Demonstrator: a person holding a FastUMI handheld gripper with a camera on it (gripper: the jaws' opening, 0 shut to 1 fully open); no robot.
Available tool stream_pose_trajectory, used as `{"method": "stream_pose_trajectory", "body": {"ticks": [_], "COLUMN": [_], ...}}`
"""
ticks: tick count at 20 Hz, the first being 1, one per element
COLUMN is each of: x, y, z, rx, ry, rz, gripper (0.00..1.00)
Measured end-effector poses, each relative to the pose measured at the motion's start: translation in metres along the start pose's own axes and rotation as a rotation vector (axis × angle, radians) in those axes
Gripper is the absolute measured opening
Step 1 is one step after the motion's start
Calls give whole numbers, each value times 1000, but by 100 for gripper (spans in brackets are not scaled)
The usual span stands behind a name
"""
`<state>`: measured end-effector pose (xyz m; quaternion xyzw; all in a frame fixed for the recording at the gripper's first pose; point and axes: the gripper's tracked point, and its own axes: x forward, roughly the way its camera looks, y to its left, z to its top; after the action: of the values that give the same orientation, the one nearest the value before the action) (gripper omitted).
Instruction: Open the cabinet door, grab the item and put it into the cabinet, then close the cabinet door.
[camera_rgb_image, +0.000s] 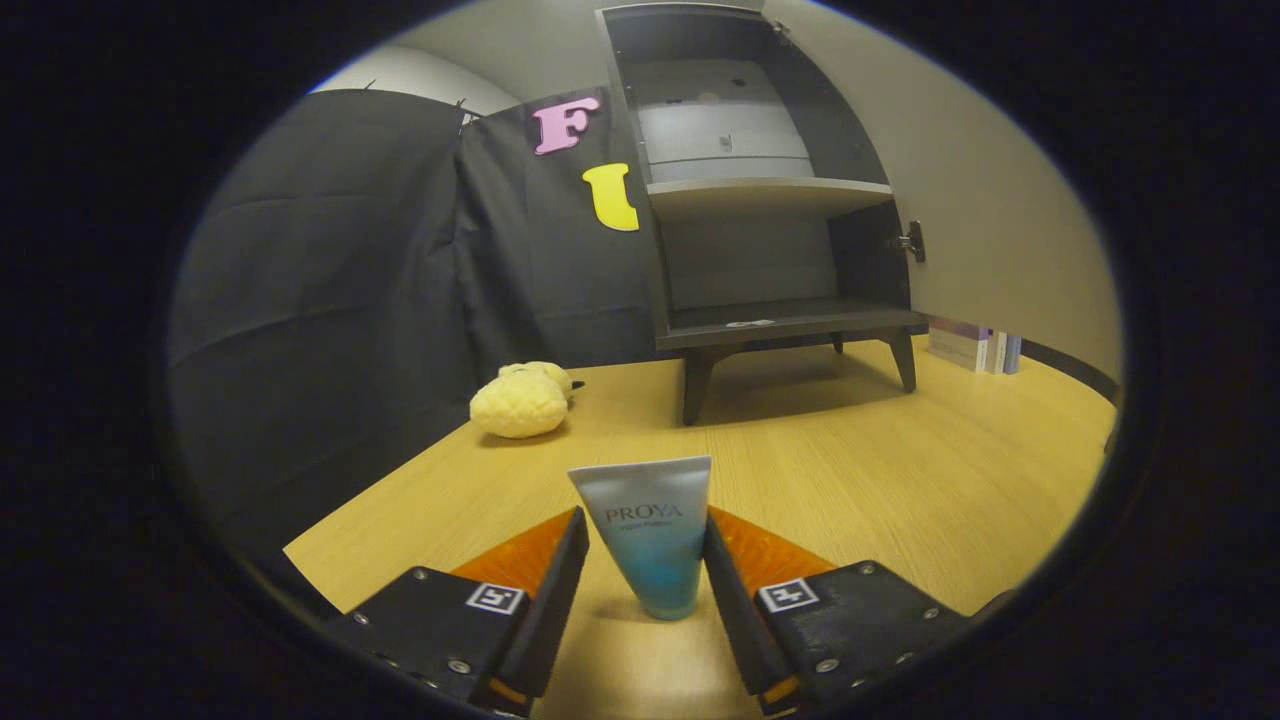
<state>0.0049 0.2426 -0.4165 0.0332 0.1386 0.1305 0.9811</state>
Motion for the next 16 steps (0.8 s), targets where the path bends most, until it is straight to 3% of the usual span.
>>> {"method": "stream_pose_trajectory", "body": {"ticks": [2,9,16], "x": [0,-1,6], "y": [1,-16,-38], "z": [1,32,142], "rx": [-7,-15,-112], "ry": [0,2,-95], "rz": [8,7,-6], "gripper": [57,55,55]}}
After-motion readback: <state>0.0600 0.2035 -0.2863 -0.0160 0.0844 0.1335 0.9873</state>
